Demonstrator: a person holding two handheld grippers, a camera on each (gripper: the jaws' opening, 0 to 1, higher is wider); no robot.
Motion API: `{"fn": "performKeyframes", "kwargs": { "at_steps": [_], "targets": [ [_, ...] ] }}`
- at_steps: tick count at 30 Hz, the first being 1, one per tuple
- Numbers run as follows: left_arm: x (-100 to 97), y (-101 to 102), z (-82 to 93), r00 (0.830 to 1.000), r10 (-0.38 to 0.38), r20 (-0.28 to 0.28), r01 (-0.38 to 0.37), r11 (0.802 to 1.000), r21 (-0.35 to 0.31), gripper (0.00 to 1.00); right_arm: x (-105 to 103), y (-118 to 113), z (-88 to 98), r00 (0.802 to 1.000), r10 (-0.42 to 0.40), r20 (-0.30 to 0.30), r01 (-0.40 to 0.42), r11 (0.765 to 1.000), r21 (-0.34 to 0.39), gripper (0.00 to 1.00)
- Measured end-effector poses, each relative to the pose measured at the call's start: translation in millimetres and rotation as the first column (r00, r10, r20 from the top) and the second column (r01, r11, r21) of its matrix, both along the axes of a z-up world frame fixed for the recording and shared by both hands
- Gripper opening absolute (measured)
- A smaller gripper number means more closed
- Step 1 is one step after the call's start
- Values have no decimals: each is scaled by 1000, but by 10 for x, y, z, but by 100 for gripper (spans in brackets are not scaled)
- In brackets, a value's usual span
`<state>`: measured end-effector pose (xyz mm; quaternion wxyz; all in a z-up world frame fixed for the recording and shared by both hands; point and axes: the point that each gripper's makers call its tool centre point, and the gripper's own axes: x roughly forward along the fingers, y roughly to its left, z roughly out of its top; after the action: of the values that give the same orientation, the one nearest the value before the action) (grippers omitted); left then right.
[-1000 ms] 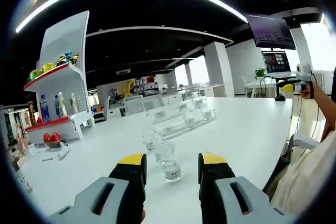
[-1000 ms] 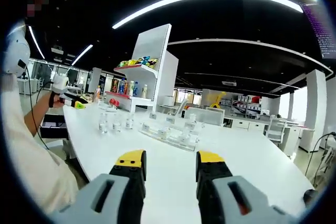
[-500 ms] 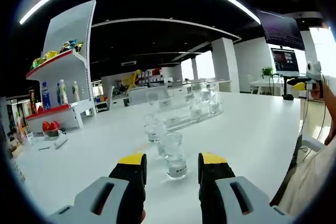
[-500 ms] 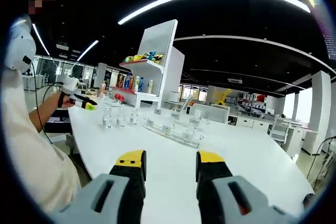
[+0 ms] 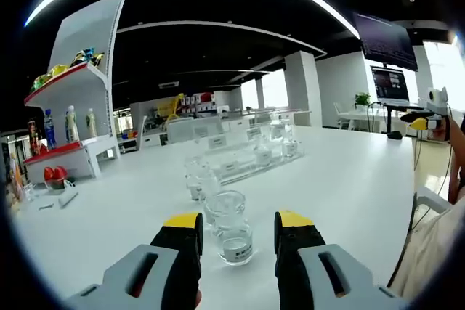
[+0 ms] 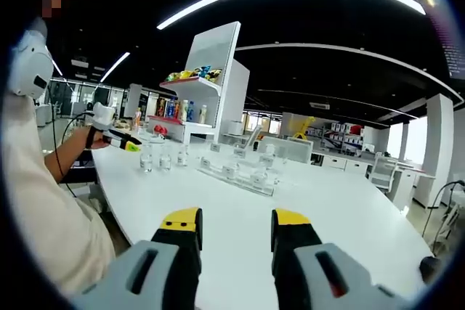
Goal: Identify the label on the chemical reagent bottle, grasp the chemical reagent bottle, and place it in the designated position on the reagent rack
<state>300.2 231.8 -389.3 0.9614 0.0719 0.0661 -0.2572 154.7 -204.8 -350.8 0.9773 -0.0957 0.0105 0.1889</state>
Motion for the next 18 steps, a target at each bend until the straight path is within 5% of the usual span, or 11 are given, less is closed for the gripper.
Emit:
{"fn": "performKeyframes", "kwargs": {
  "at_steps": [18],
  "targets": [
    [93, 26, -117, 998, 62, 2, -62, 998, 2, 40, -50, 31, 35, 1000, -2, 6, 2, 1000, -24, 37]
  ]
}}
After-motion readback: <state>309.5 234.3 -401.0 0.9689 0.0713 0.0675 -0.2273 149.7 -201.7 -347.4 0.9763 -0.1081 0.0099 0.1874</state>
